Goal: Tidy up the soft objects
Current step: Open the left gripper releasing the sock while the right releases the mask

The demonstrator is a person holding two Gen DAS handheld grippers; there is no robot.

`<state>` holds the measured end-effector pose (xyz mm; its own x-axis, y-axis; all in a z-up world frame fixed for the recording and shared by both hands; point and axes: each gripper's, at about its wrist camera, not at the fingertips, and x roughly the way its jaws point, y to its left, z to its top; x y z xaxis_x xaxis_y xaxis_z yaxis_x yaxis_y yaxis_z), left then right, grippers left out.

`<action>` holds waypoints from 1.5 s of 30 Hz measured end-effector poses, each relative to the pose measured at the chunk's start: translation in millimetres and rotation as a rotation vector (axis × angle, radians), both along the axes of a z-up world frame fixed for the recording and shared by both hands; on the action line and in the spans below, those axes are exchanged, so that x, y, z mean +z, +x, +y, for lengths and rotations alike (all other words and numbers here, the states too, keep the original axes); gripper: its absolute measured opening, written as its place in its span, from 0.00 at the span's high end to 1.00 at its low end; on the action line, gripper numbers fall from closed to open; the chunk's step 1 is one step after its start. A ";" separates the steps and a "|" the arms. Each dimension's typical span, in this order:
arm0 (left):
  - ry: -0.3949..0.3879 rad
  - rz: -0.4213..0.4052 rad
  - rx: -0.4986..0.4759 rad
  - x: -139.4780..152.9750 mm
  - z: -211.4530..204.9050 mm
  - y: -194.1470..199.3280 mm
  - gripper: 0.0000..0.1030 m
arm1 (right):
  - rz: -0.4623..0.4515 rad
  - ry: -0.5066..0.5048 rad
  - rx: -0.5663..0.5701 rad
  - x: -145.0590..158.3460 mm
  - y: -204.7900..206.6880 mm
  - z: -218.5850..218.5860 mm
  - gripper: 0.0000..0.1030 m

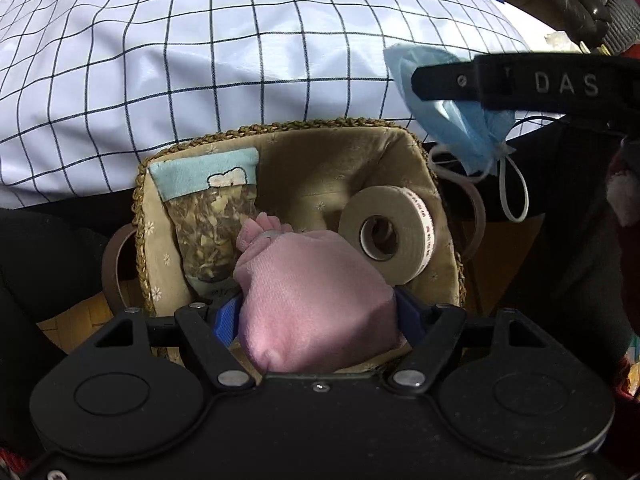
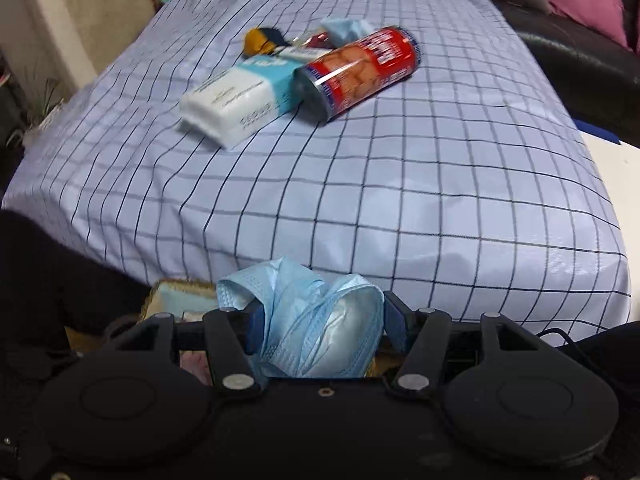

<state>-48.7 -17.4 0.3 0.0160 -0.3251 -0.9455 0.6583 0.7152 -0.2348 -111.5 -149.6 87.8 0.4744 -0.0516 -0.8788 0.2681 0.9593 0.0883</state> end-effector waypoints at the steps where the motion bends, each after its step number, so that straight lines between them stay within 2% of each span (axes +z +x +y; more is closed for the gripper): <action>1: 0.005 -0.002 0.005 -0.6 0.2 0.0 0.31 | 0.007 0.006 0.013 -1.1 0.4 1.2 0.44; 4: 0.012 -0.011 0.026 -0.1 3.6 1.4 0.30 | 0.035 0.016 0.053 -3.9 0.1 9.2 0.44; 6: 0.018 -0.015 0.038 -0.5 4.3 2.3 0.26 | 0.049 0.022 0.069 -5.7 0.1 13.1 0.43; 8: 0.025 -0.016 0.047 -1.1 5.1 3.0 0.25 | 0.060 0.033 0.083 -8.4 0.0 15.3 0.38; 10: 0.035 -0.021 0.045 -1.0 4.9 2.8 0.23 | 0.068 0.038 0.086 -10.4 -0.8 17.7 0.25; 11: 0.037 -0.025 0.041 -0.8 4.5 2.2 0.20 | 0.071 0.041 0.087 -10.8 -1.6 18.5 0.24; 14: 0.037 -0.034 0.036 0.7 4.1 1.5 0.19 | 0.088 0.050 0.094 -12.8 -2.8 20.7 0.19; 23: 0.042 -0.040 0.063 2.1 6.6 5.9 0.19 | 0.087 0.047 0.063 -13.5 -2.1 13.9 0.19; 37: 0.100 -0.053 0.103 -1.3 6.2 11.0 0.19 | 0.090 0.048 0.055 -18.4 2.1 14.9 0.19; 45: 0.133 -0.102 0.144 0.3 8.7 11.2 0.19 | 0.105 0.050 0.055 -22.1 1.3 14.5 0.19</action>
